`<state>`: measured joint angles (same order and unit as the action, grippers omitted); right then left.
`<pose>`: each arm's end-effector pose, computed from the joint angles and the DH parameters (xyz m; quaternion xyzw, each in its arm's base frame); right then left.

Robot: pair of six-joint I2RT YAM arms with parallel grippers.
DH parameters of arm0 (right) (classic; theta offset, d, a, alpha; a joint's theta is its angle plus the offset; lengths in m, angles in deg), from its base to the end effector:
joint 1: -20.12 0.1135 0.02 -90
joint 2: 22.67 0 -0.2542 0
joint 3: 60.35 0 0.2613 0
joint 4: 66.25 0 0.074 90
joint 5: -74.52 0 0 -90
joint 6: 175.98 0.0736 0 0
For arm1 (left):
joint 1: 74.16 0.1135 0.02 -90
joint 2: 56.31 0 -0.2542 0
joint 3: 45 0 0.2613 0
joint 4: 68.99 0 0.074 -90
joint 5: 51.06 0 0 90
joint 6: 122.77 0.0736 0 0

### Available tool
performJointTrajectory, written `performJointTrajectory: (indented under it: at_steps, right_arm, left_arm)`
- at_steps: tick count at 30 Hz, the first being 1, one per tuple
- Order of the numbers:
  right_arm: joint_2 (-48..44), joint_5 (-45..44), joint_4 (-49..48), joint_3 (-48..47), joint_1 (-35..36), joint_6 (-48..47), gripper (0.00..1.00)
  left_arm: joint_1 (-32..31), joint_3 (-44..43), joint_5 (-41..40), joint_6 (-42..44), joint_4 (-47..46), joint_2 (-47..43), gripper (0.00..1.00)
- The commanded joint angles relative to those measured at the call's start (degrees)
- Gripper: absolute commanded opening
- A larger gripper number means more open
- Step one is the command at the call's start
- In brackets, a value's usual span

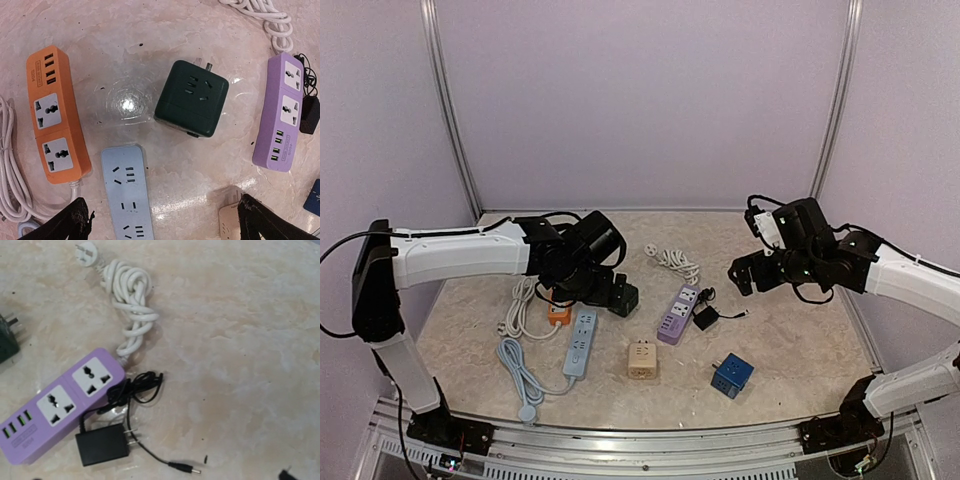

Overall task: Insert the plug
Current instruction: Pick up the plug from the corner of the board.

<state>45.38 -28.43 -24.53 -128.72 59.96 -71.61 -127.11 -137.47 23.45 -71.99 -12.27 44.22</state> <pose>0.2375 0.1767 0.2544 -0.1544 0.8935 0.0948 0.4108 0.2488 -0.2970 0.1957 0.0864 0.9636 -0.0646 0.2448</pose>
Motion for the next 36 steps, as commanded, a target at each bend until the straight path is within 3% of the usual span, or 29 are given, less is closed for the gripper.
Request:
performJointTrajectory:
  at_steps: [1,14,19,30,36]
  right_arm:
    - [0.24,0.72,-1.18,0.65,1.03,-0.13,1.00]
    - [-1.06,2.77,2.86,0.90,1.81,-0.56,1.00]
    - [-2.06,7.25,6.96,2.37,3.20,1.84,1.00]
    - [-2.87,5.51,15.53,5.46,19.15,11.70,1.00]
    - [-2.49,1.92,18.51,7.50,22.84,16.68,1.00]
  left_arm:
    - [0.60,1.50,0.59,-0.33,-1.76,-3.27,0.99]
    - [-1.34,-0.74,3.28,3.67,-2.64,0.23,0.99]
    - [-1.69,-2.13,4.10,2.84,-1.87,1.86,0.99]
    - [-3.05,-8.05,5.61,3.52,-1.25,4.66,0.99]
    - [-3.10,-7.89,6.70,3.54,-1.99,5.51,0.99]
